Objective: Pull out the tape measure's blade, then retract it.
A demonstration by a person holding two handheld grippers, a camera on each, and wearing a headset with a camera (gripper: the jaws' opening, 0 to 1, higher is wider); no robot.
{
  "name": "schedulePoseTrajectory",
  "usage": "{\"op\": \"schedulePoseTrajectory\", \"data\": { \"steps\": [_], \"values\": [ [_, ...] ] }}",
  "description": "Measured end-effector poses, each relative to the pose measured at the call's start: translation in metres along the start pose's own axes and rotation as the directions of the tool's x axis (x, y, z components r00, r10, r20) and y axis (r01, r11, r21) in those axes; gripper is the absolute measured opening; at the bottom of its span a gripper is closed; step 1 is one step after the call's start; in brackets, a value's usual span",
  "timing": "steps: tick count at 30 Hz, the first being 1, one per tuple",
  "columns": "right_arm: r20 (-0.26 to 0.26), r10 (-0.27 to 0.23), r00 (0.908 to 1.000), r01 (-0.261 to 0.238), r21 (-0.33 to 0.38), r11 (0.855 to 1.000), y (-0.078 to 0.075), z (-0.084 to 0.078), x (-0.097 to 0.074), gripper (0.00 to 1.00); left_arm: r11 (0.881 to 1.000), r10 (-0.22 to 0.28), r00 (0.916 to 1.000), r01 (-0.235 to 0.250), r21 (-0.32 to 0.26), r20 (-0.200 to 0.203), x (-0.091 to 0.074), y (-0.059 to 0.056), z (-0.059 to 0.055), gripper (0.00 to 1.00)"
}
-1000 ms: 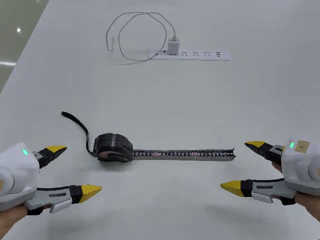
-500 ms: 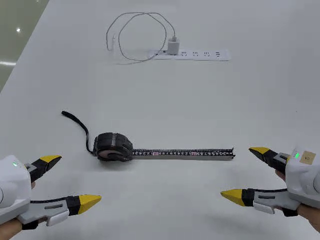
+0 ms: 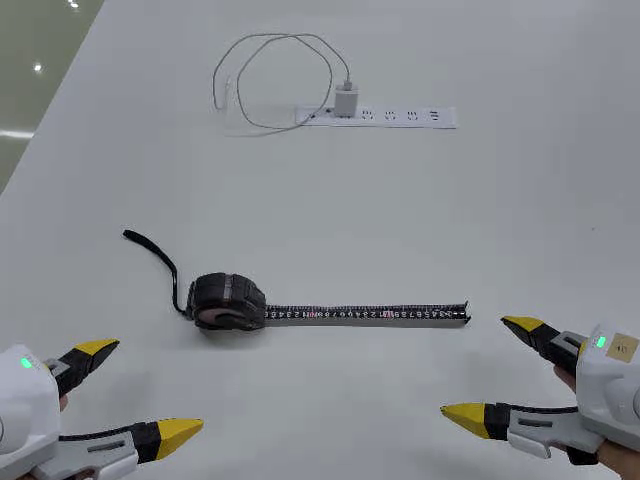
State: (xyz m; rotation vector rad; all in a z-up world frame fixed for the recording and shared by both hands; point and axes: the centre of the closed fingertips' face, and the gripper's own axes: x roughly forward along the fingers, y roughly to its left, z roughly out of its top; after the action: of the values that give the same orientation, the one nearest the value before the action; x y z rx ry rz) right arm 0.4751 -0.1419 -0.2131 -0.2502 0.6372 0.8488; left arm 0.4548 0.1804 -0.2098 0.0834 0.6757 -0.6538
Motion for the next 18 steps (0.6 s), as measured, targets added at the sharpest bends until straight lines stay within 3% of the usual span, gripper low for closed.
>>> {"op": "schedulePoseTrajectory", "data": {
  "steps": [18],
  "values": [
    [-0.002,-0.004,1.0000,0.004,0.051,0.999,0.011,-0.017,-0.011,0.86,1.000,0.015,0.9999,-0.015,-0.018,-0.002,-0.008,-0.003,-0.012,0.88]
  ]
}}
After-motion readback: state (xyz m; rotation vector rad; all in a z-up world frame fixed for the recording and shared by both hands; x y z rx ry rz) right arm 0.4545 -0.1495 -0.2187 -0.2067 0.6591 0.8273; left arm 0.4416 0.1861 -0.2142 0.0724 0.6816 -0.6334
